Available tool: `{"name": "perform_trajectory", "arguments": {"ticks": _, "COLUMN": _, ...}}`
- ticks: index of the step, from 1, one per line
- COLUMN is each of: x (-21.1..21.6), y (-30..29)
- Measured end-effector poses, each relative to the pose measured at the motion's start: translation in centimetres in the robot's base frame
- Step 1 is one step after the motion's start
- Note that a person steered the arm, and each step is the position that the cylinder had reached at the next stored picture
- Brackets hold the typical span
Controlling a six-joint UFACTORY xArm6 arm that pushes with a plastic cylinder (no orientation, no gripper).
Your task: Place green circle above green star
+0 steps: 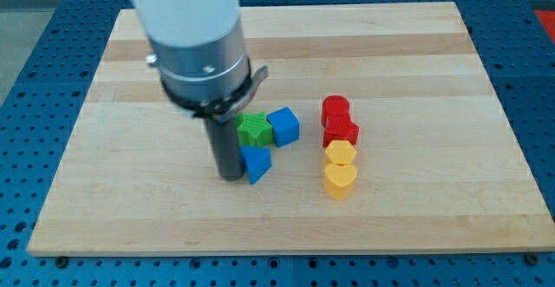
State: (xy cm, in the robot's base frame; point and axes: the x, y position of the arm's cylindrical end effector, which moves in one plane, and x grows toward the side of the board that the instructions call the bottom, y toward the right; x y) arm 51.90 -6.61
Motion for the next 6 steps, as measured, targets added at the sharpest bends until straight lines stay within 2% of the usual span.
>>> {"name": "perform_trajectory", "arguments": {"ticks": 1, "x": -2.2, "y": 1.1}}
{"name": "perform_trajectory", "arguments": {"ticks": 3, "x": -2.4, "y": -3.9}}
{"name": "perform_trajectory", "arguments": {"ticks": 5, "x": -7.8, "y": -4.6}}
{"name": "perform_trajectory", "arguments": {"ticks": 6, "x": -7.8, "y": -4.6}}
